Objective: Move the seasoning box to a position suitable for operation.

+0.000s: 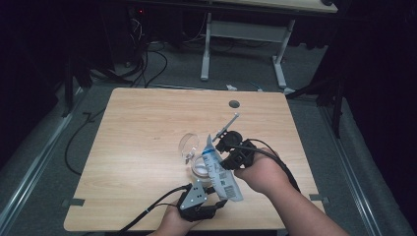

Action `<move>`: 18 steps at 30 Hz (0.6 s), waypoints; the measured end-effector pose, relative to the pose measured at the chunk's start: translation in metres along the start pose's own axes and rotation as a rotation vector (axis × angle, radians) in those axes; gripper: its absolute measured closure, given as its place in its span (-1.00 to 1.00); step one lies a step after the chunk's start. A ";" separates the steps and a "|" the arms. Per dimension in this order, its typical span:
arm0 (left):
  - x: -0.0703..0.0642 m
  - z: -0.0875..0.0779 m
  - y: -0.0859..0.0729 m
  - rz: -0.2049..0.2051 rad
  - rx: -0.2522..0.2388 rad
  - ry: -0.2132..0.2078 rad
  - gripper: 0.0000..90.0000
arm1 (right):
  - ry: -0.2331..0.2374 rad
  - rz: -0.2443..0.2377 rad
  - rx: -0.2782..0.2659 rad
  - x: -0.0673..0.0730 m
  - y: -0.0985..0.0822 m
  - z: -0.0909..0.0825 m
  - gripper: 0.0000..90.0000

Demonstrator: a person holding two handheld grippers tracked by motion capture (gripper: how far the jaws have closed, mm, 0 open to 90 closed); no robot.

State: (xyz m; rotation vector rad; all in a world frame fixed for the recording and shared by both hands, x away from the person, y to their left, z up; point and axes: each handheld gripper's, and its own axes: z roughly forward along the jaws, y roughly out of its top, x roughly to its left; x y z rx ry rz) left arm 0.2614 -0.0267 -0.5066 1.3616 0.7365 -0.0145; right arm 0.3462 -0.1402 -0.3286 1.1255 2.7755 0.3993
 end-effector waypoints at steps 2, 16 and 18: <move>0.002 -0.003 -0.002 0.011 0.003 0.007 0.10 | 0.003 0.000 -0.005 0.000 0.000 -0.001 1.00; 0.019 -0.035 0.007 0.008 -0.014 0.064 0.08 | -0.003 -0.007 0.006 0.001 0.000 0.001 1.00; 0.026 -0.042 0.010 0.021 -0.021 0.083 0.08 | -0.002 -0.008 0.005 0.001 0.000 0.002 1.00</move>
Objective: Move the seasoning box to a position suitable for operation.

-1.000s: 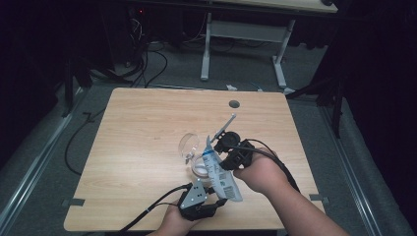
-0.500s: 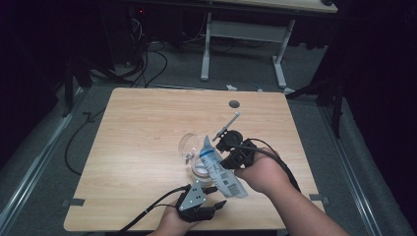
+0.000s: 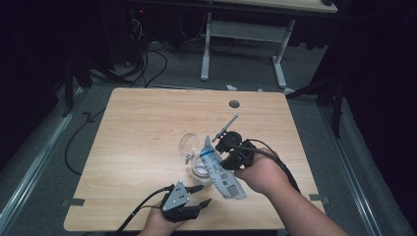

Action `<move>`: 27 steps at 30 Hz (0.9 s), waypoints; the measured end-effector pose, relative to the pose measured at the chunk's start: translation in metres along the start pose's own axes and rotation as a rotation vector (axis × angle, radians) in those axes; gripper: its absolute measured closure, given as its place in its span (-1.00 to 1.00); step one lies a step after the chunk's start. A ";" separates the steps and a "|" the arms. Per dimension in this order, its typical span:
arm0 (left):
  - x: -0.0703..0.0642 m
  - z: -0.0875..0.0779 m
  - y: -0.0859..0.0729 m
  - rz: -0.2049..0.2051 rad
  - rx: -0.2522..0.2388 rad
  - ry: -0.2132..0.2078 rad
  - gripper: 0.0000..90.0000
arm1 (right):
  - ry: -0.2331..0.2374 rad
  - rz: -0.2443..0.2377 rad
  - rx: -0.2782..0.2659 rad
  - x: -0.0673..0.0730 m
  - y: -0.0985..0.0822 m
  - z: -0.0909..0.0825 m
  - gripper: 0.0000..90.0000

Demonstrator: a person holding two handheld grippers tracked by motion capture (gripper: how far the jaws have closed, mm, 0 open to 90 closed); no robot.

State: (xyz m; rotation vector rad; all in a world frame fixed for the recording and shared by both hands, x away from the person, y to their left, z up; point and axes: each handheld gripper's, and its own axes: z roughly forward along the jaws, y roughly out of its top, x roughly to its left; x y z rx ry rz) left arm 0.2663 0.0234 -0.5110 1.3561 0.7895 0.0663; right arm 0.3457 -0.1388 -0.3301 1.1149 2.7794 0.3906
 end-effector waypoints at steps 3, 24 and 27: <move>0.015 -0.014 0.007 0.000 -0.017 0.038 0.08 | -0.005 -0.006 0.000 0.000 0.001 0.001 1.00; 0.075 -0.059 0.040 0.012 -0.143 0.219 0.09 | 0.002 -0.007 -0.013 -0.002 -0.005 0.004 1.00; 0.076 -0.060 0.040 0.009 -0.143 0.218 0.08 | 0.001 -0.006 -0.008 -0.003 -0.007 0.004 1.00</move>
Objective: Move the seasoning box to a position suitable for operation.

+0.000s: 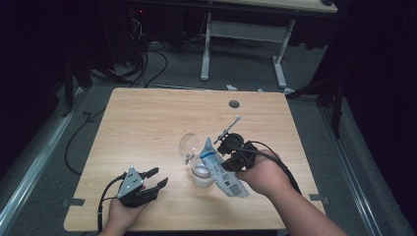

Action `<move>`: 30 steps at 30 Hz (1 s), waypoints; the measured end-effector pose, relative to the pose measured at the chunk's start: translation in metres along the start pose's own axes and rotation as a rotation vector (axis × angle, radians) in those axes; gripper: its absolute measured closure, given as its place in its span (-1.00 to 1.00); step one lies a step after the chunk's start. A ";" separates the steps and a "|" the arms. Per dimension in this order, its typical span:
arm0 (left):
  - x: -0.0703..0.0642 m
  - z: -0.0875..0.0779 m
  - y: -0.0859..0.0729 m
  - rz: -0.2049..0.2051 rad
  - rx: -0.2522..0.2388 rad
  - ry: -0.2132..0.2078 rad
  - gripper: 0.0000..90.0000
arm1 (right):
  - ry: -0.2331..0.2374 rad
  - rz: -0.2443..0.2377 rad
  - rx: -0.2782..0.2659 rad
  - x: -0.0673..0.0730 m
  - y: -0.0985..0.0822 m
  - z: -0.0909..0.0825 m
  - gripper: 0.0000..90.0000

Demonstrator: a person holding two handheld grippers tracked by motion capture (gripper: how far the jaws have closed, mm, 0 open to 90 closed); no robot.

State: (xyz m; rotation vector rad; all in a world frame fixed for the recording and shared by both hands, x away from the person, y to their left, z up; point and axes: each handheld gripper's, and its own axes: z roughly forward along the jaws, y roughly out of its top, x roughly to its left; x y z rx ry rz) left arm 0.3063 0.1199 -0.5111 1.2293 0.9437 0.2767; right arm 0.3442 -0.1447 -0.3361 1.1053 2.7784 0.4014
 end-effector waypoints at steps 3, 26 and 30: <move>0.001 -0.001 0.000 -0.002 0.005 -0.002 0.08 | 0.000 -0.001 0.000 -0.001 -0.001 0.000 1.00; -0.005 0.000 -0.009 -0.007 0.037 -0.042 0.07 | -0.036 0.093 0.002 -0.039 -0.019 -0.006 1.00; -0.005 -0.001 -0.009 -0.006 0.039 -0.046 0.07 | -0.040 0.118 0.014 -0.049 -0.022 -0.002 1.00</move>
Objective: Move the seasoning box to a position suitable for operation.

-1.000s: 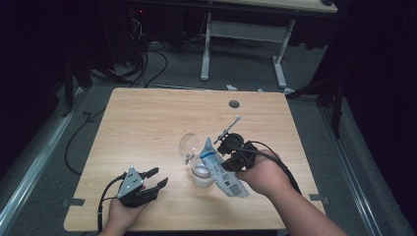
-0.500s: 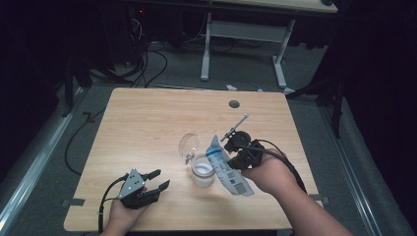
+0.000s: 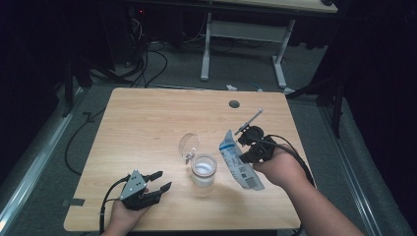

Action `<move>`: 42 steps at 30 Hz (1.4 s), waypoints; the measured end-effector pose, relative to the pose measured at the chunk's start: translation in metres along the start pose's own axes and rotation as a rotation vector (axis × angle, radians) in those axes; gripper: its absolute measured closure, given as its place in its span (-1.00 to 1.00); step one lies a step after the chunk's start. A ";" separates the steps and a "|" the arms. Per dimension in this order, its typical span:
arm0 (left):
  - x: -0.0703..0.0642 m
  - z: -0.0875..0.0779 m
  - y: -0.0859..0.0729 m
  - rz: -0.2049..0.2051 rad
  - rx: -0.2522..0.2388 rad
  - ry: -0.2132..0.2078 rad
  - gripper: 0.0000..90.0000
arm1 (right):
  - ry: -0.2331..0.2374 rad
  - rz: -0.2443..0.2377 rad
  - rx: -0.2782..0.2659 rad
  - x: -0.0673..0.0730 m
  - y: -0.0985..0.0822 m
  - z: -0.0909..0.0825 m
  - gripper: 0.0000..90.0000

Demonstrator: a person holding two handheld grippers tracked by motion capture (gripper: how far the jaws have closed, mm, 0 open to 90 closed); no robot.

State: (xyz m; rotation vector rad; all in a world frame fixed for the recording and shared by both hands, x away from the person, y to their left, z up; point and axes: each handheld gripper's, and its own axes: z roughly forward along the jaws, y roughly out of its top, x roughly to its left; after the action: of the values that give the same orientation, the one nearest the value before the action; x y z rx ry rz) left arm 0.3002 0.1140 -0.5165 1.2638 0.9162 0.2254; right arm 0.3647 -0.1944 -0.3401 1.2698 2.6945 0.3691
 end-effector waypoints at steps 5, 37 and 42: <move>0.000 0.000 -0.001 -0.002 0.001 -0.003 0.07 | -0.008 0.019 0.002 -0.010 -0.001 0.005 1.00; -0.001 0.001 -0.005 -0.001 0.023 -0.011 0.07 | -0.062 0.105 0.046 -0.051 -0.008 0.036 1.00; -0.001 0.002 -0.006 0.003 0.025 -0.013 0.07 | -0.079 0.118 0.030 -0.057 -0.011 0.039 1.00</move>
State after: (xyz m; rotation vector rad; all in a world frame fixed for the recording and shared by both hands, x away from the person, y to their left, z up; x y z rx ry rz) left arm 0.2987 0.1100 -0.5215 1.2881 0.9082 0.2085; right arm 0.4012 -0.2388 -0.3791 1.4240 2.5767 0.2861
